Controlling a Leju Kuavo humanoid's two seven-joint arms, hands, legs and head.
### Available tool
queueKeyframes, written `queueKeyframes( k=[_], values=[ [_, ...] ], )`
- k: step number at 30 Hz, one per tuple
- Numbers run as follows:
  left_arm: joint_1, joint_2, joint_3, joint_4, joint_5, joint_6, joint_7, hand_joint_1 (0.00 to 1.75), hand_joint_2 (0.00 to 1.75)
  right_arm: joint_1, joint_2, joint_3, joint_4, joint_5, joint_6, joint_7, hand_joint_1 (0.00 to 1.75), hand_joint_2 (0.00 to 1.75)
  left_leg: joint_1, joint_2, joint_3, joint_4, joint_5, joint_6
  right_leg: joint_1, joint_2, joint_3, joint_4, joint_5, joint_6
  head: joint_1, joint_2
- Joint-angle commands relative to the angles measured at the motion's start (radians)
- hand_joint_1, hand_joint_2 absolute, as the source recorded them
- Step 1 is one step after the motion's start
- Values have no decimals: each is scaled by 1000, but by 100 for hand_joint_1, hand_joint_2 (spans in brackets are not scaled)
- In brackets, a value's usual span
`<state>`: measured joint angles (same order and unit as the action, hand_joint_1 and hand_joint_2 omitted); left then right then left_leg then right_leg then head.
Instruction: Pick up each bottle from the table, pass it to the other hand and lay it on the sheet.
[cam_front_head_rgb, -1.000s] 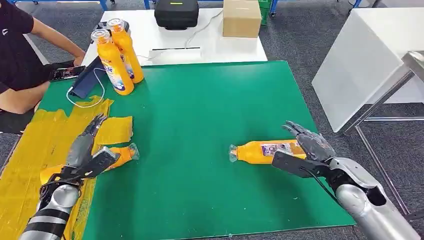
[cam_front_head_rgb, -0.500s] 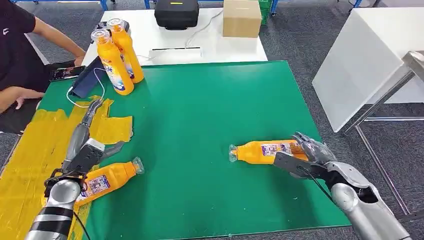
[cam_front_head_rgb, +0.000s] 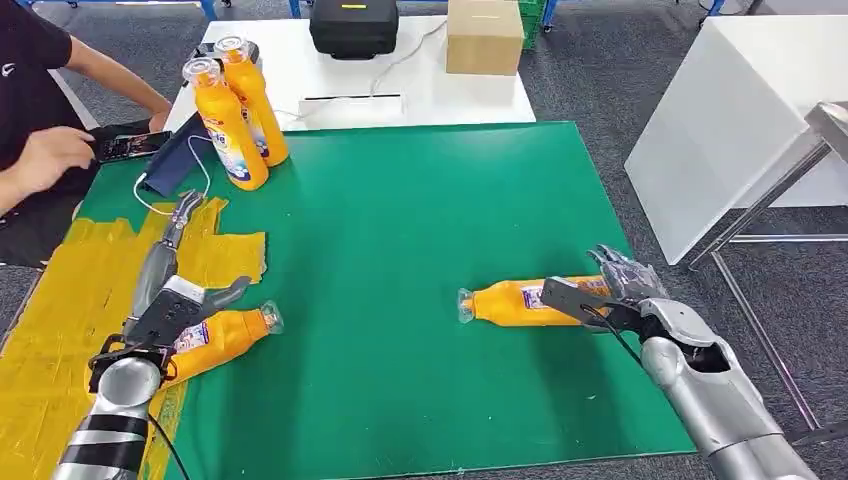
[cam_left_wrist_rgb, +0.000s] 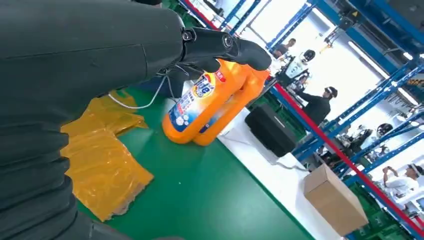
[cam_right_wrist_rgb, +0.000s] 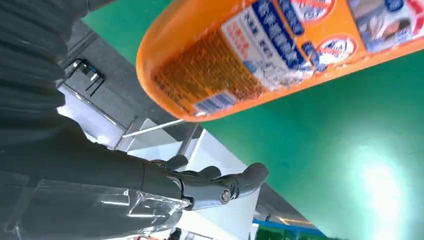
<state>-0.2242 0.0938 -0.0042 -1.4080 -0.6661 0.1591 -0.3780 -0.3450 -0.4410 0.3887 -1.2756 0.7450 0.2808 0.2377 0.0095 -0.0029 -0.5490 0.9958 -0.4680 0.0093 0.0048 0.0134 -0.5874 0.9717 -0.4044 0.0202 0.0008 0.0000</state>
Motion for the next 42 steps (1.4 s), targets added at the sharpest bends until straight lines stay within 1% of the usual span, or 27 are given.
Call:
queueKeyframes(
  k=[1,4,7,13,15,16,18,19,20,21,23,24,25,26,27,28,29,30,31,32,33,35,37,38,39,40,42],
  values=[
    [-15,-13,-1,19,2,-8,2,0,175,-59,55,-2,109,4,-2,-4,0,175,0,1,2,-1,0,0,0,0,2,0,0,0,0,0],
    [-18,-13,-2,21,5,-10,-1,0,175,-65,59,6,120,17,3,-4,0,175,-1,1,2,-1,-1,0,-1,0,2,0,0,1,0,0],
    [-31,-14,-8,27,10,-14,-5,0,175,-91,96,32,193,49,11,-17,0,175,0,2,1,0,0,0,0,1,1,0,0,0,0,0],
    [-69,-11,-33,58,27,-21,-10,0,175,-123,153,120,356,48,49,-91,0,175,1,1,2,-1,0,-1,1,0,2,-1,1,0,0,0],
    [-82,-9,-41,71,37,-18,-12,0,175,-131,150,169,393,44,85,-114,0,175,0,1,5,-2,0,-1,0,-1,4,-2,0,0,0,0],
    [-92,-8,-47,81,41,-18,-14,0,175,-134,144,191,410,40,106,-126,0,175,1,0,2,-1,0,0,1,-1,2,-1,0,0,0,0],
    [-118,-7,-62,114,53,-18,-19,0,175,-143,123,243,448,26,169,-158,0,175,1,-1,4,-1,0,0,1,-2,4,-1,0,0,0,0],
    [-132,-6,-70,132,59,-18,-22,0,175,-146,107,271,459,23,202,-175,30,175,0,-2,4,-2,0,0,1,-3,4,-2,0,0,0,0],
    [-154,-9,-82,149,63,-17,-25,0,175,-150,94,304,463,24,229,-194,140,175,1,-1,5,-1,0,0,2,-3,5,-2,0,0,0,0],
    [-172,-8,-99,159,68,-18,-22,0,175,-149,71,340,453,21,269,-209,168,175,1,-1,5,-1,0,0,2,-3,4,-2,0,0,0,0],
    [-189,-8,-115,179,82,-14,-19,0,175,-127,26,371,429,10,287,-222,169,175,1,-4,7,-1,1,0,2,-7,8,-3,0,1,1,0],
    [-188,-5,-121,188,89,-8,-19,0,175,-117,7,384,416,2,289,-227,169,175,0,-2,8,0,1,0,1,-4,7,-1,0,0,0,0],
    [-192,-3,-129,189,95,-5,-22,0,175,-113,-3,396,402,-1,292,-232,171,175,1,-7,10,-2,2,0,2,-10,11,-4,0,1,1,0],
    [-192,-1,-133,191,99,-4,-21,0,175,-107,-10,399,395,-11,292,-225,169,175,0,-7,10,-3,3,0,1,-10,11,-5,0,1,1,0],
    [-192,-1,-133,191,99,-4,-21,0,175,-107,-10,399,395,-11,292,-225,169,175,1,-5,13,-2,1,0,2,-7,14,-4,-1,0,1,0],
    [-190,0,-136,184,100,-4,-21,0,175,-105,-13,404,386,-12,295,-223,173,175,1,-5,14,-3,2,0,2,-8,15,-5,0,1,0,0],
    [-184,3,-138,189,105,-2,-16,0,175,-102,-23,408,383,-23,299,-215,173,175,1,-2,16,-1,0,0,2,-5,16,-3,-1,0,0,0],
    [-184,4,-139,196,109,1,-21,0,175,-101,-28,413,383,-27,296,-218,173,175,1,-5,16,-2,1,0,2,-7,17,-4,0,0,1,0],
    [-186,5,-143,197,111,3,-24,0,175,-102,-31,420,381,-31,294,-218,175,175,1,-2,18,-1,0,0,2,-5,18,-4,0,0,0,0],
    [-185,4,-140,206,116,7,-26,0,175,-100,-34,420,387,-35,284,-217,175,175,1,-5,17,-3,2,0,2,-7,18,-5,0,1,1,0],
    [-187,5,-143,202,116,6,-27,0,175,-101,-28,419,385,-37,278,-212,175,175,1,-2,18,-1,0,0,2,-5,18,-4,0,0,0,0],
    [-176,4,-136,187,122,7,-15,0,175,-94,1,377,392,-59,239,-159,175,175,0,-5,18,-3,2,0,2,-8,19,-5,1,0,0,0],
    [-171,4,-135,169,131,-6,-2,0,175,-104,35,357,389,-68,220,-128,175,175,1,-2,21,-2,0,0,2,-5,21,-5,0,0,1,0],
    [-150,-6,-104,146,225,-102,36,0,175,-102,80,278,391,-123,162,-92,175,175,1,-2,20,-3,1,0,2,-5,20,-5,1,1,0,0],
    [-115,-14,-62,122,344,-209,69,0,175,-93,120,188,377,-198,103,-83,175,175,1,0,22,-2,0,0,2,-2,21,-4,0,1,0,0],
    [-70,-14,-21,91,453,-293,88,0,175,-88,156,114,336,-276,84,-74,175,175,0,0,20,-3,2,0,1,-2,20,-5,1,1,0,0],
    [-39,-8,-7,67,458,-302,84,0,175,-89,158,110,291,-290,108,-31,175,175,0,6,22,-3,0,0,1,3,20,-4,1,1,1,0]
  ],
)
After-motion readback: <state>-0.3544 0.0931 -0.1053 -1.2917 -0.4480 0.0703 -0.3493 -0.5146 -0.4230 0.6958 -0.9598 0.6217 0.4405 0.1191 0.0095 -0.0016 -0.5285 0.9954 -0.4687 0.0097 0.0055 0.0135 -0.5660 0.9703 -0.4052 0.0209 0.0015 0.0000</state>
